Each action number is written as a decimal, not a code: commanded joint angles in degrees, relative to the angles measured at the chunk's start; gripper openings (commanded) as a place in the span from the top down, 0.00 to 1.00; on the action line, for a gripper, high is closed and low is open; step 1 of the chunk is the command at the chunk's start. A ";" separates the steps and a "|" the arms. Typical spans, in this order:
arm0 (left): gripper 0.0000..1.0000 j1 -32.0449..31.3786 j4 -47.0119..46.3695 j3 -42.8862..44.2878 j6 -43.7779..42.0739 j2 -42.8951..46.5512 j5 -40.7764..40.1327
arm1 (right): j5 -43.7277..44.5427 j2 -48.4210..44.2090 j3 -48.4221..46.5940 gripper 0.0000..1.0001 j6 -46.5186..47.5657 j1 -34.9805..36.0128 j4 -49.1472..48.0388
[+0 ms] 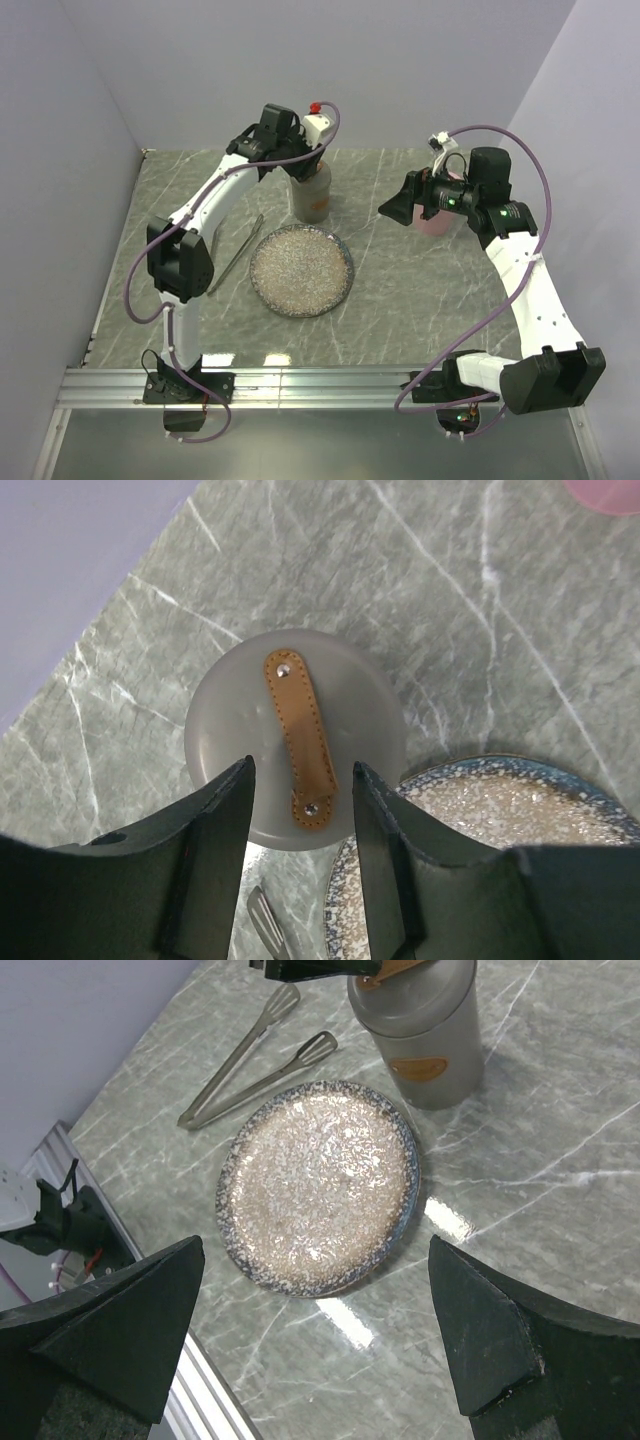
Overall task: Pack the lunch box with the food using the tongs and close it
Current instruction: Close the box lid on the packing box.
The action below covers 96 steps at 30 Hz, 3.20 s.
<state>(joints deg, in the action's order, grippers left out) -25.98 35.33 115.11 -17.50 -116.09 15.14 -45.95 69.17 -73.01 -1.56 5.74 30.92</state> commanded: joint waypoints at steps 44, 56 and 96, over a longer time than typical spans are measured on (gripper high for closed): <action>0.90 -0.92 2.37 7.93 3.87 -4.67 -3.45 | -0.10 -1.75 -0.02 0.00 1.04 -0.20 -0.07; 0.94 2.59 4.22 9.78 8.79 -6.42 1.91 | -0.19 -1.93 0.59 0.00 2.53 -0.20 0.02; 0.61 6.02 3.44 6.89 15.73 -8.29 12.81 | -1.16 -2.54 2.96 0.00 2.35 -0.20 0.02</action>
<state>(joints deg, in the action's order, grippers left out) -20.80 39.03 124.99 -4.58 -125.99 26.13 -46.19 68.75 -70.70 0.54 5.74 31.75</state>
